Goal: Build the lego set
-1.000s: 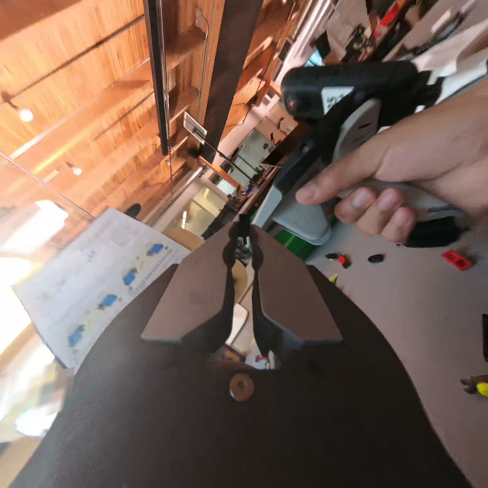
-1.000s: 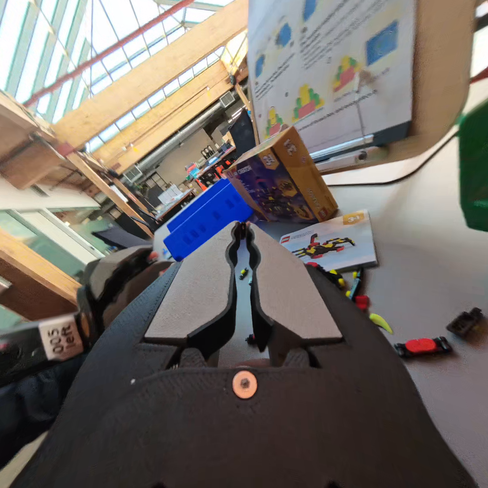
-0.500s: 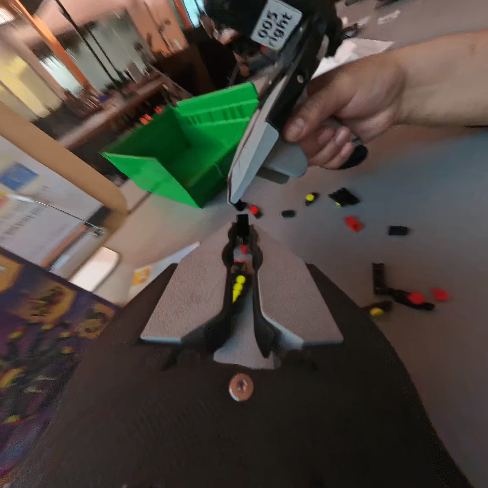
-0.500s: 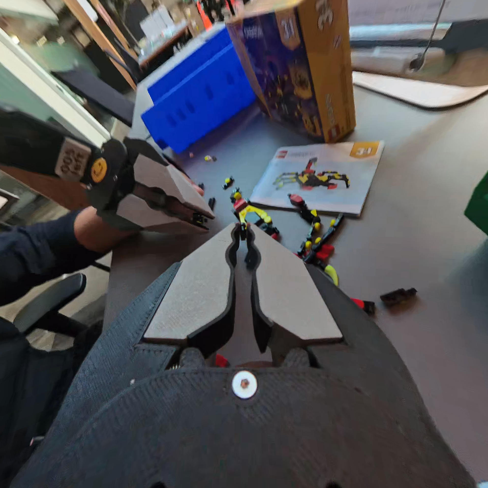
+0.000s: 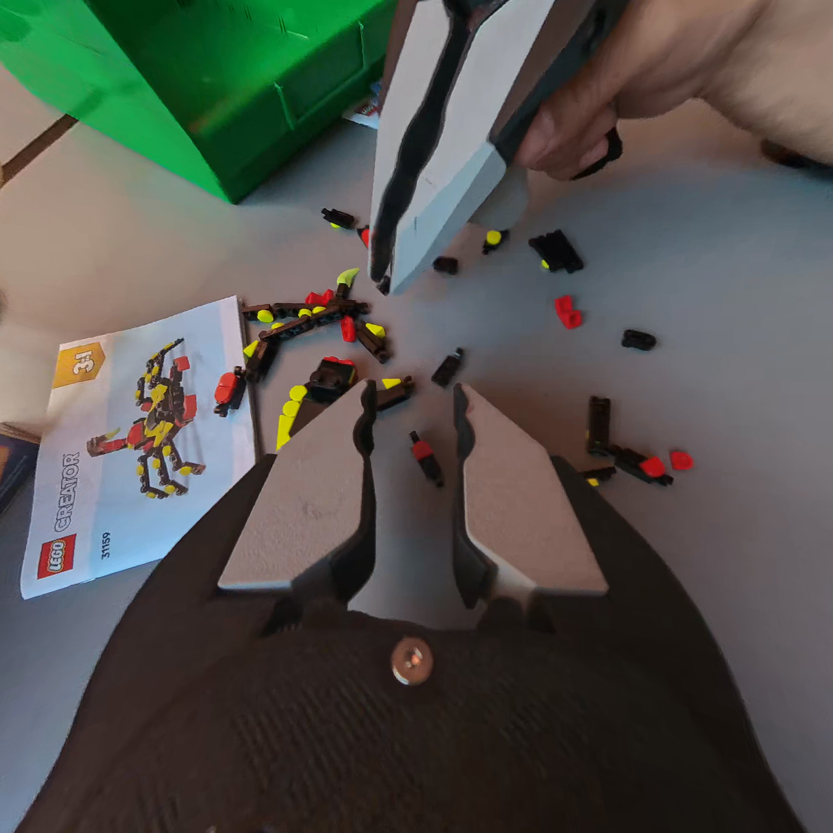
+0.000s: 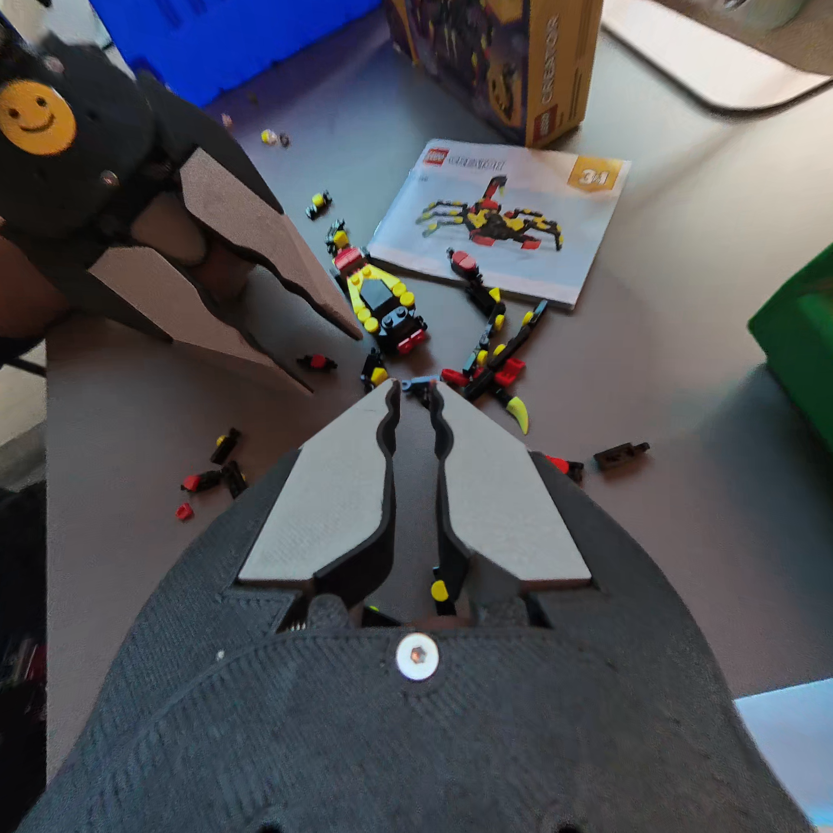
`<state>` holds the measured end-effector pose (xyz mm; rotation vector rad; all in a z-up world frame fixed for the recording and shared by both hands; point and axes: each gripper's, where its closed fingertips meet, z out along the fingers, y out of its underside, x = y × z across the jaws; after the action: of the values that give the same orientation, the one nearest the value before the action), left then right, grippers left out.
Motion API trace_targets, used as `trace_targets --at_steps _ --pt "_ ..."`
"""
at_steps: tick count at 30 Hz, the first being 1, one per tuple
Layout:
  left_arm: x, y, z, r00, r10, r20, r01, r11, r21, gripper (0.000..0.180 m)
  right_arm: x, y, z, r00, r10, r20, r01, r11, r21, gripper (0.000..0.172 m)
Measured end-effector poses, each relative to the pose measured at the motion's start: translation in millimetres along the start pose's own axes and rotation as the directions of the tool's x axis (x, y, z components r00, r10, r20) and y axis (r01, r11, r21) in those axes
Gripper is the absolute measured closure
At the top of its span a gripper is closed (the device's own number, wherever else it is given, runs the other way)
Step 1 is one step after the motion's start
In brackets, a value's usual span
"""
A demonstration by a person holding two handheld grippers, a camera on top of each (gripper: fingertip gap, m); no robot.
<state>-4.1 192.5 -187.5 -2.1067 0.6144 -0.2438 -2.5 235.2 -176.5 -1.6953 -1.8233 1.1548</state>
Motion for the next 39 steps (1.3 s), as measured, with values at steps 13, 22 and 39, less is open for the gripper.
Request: trace_targets --at_steps 13,22,39 --pt "-55.0 -26.9 -32.7 0.970 -0.148 0.193 0.091 0.957 0.275 0.163 38.5 -4.4 -14.7 0.979 -0.076 -0.187 0.087 0.995 0.052 0.159" --pt "-76.6 -27.2 -47.2 0.913 -0.055 0.404 -0.067 0.957 0.282 0.178 90.8 -5.5 -32.2 0.816 -0.162 -0.555 0.216 0.976 0.032 0.162" --pt "-85.5 -32.0 -59.7 0.723 0.171 0.669 -0.330 0.937 0.117 0.180 66.6 -22.9 -15.6 0.704 -0.342 -0.622 0.435 0.901 -0.004 0.168"
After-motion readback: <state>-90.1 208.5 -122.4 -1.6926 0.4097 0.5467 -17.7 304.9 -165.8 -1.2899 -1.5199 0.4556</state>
